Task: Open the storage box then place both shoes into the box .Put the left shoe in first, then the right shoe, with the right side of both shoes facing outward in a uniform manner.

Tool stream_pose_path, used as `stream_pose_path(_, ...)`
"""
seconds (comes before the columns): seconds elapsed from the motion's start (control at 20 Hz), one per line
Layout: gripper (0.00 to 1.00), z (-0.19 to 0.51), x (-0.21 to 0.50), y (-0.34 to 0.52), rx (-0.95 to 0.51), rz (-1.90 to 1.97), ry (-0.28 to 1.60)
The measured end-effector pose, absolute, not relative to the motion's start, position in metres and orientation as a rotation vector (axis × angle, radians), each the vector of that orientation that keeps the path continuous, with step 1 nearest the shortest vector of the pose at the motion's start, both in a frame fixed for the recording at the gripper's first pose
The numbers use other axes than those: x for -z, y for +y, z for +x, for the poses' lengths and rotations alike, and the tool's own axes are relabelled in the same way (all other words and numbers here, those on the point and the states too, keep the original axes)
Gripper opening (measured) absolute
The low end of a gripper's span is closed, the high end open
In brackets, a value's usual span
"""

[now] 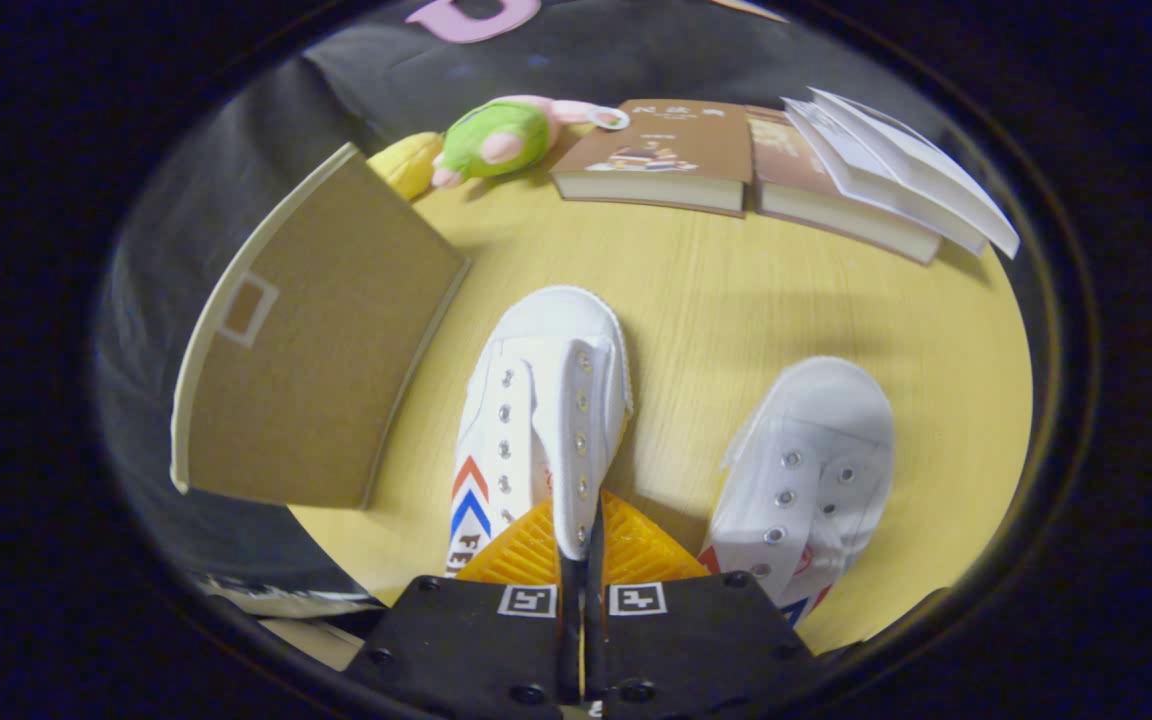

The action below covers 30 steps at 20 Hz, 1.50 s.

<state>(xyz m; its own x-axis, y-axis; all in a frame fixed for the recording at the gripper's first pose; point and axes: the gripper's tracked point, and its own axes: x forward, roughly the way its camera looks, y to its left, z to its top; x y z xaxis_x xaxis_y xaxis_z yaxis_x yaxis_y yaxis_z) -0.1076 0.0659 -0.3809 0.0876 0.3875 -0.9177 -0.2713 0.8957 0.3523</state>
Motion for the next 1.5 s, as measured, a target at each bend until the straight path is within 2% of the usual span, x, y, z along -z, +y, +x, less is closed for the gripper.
stream_pose_path(0.85, 0.05, -0.073, 0.302, 0.105, -0.374, 0.38, 1.26)
stream_pose_path(1.5, 0.05, -0.049, 0.196, 0.186, -0.427, 0.48, 1.105)
